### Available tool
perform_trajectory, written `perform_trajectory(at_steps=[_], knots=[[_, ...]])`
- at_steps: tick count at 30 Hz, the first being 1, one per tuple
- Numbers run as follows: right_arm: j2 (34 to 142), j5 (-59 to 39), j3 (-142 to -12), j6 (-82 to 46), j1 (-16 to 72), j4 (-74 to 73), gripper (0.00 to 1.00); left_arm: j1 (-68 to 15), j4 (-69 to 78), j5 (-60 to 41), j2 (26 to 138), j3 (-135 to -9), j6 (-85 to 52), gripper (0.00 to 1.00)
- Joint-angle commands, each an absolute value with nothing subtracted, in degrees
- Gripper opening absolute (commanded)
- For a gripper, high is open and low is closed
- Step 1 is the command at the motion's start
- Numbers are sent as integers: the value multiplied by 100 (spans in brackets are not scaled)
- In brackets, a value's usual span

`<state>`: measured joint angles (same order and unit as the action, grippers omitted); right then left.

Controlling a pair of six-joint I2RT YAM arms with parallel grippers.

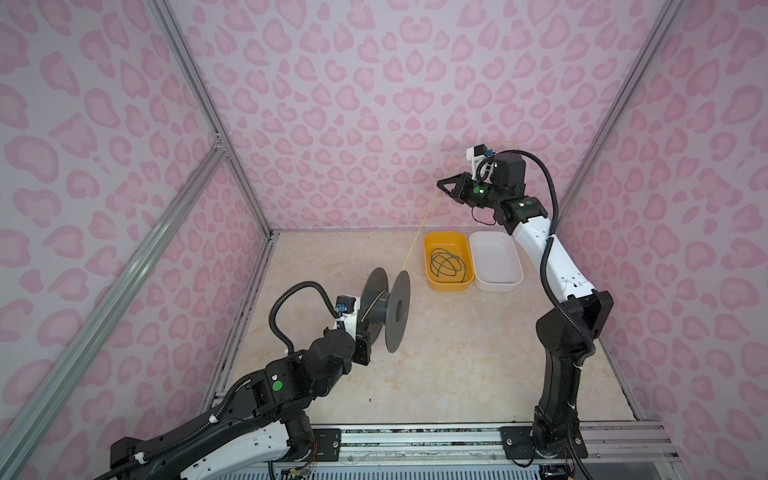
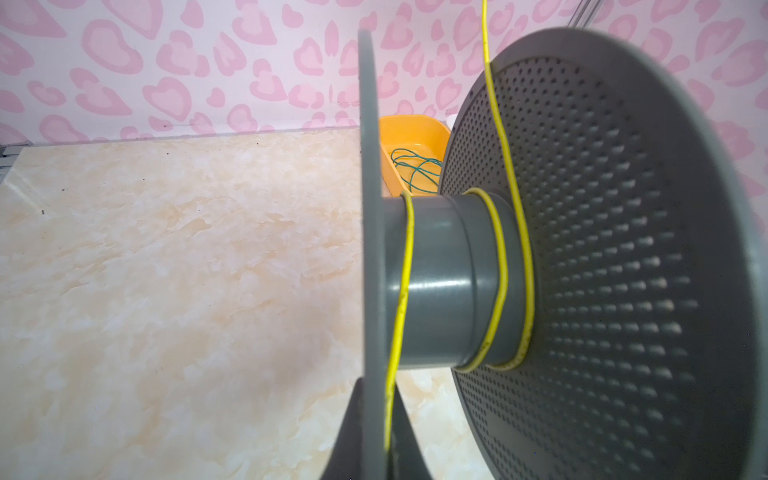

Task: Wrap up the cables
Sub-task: 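Lower the spool with the left gripper while the right gripper pulls the cable away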

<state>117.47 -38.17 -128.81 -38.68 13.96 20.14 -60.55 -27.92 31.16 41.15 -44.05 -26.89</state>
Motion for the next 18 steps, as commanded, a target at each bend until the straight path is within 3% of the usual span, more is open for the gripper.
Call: perform_trajectory(at_steps=[1,18], knots=[[11892,-2624,-13152,-3849,1120,1123,0,-6082,-3737,2690,4139,-4437,-2602,4],[12559,-2731,-14303,-4103,388,1547,0,-6082,-3726,2584,4306,-4552,-2584,4]])
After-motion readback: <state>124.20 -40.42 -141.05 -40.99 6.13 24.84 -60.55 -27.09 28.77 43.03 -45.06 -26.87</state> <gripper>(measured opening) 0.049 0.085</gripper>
